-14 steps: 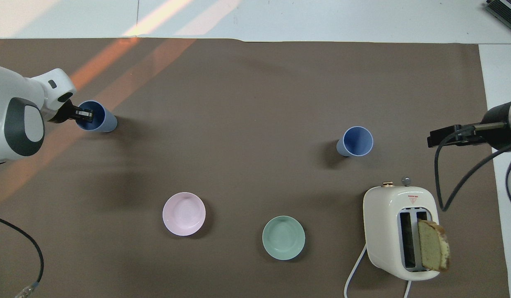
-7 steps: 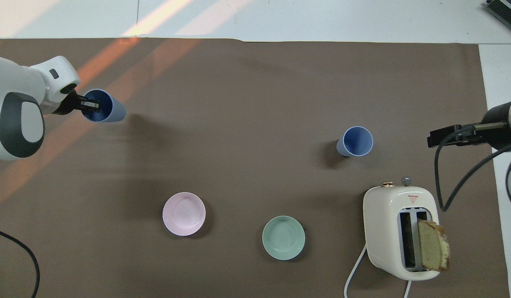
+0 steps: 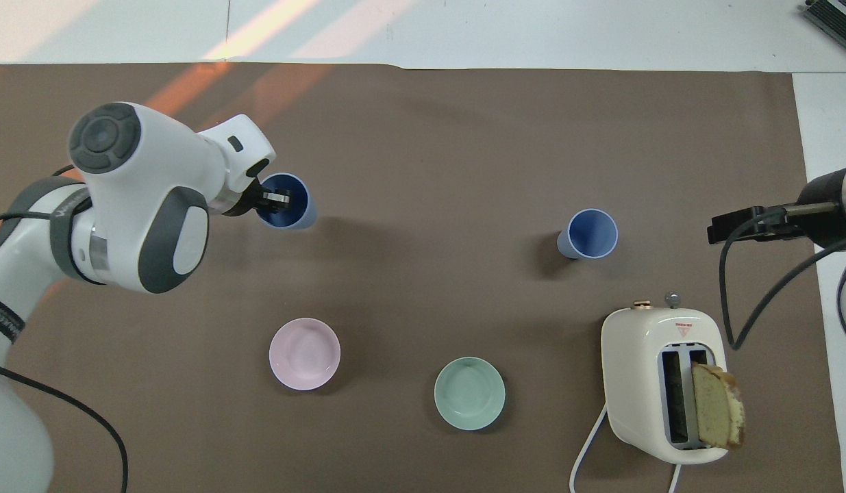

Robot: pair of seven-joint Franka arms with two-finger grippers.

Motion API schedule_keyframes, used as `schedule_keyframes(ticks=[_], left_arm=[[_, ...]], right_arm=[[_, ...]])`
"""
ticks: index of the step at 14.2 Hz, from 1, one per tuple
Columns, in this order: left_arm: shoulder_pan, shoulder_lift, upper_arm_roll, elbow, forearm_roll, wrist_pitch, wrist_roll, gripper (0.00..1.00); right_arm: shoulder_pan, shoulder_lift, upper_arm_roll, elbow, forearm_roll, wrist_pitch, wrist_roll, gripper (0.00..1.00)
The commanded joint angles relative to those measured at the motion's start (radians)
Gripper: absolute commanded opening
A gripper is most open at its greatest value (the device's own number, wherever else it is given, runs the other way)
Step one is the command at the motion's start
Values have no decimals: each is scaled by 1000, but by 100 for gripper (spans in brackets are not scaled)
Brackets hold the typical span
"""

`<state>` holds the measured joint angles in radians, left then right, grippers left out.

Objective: Stack blue cups with both arms
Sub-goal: 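Carry the blue cup with the left gripper toward the table center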

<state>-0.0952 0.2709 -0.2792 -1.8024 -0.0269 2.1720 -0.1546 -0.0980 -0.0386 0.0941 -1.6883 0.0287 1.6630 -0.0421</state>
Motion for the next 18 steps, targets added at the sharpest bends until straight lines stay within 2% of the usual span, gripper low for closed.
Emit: schedule_keyframes(ticks=[1,5,6,7,10,11,13,14,15,18], left_arm=[[-1,-16,-87,-46,77,9,-156,0],[-1,-12,-172,-103,78,75,-221,0],[-3,11,-179,-103,78,81,-221,0],[-4,19,-183,-98,78,81,-221,4],[-6,22,-183,-101,76,94,-220,69],[-6,24,-183,-98,76,95,-218,78],[-6,24,-183,-92,76,94,-220,81],[-6,24,-181,-89,76,94,-218,87],[-4,22,-181,-78,76,82,-217,87],[0,-45,-144,-64,76,19,-206,100]], right_arm=[[-17,-10,9,1,14,-16,-30,100],[-17,-10,9,1,14,-16,-30,100],[-17,-10,9,1,14,-14,-30,100],[-17,-10,9,1,14,-16,-30,100],[-17,-10,9,1,14,-16,-30,100],[-17,-10,9,1,14,-16,-30,100],[-17,-10,9,1,14,-16,-30,100],[-17,-10,9,1,14,-16,-30,100],[-17,-10,9,1,14,-16,-30,100],[-8,-12,9,-1,14,-9,-27,100]])
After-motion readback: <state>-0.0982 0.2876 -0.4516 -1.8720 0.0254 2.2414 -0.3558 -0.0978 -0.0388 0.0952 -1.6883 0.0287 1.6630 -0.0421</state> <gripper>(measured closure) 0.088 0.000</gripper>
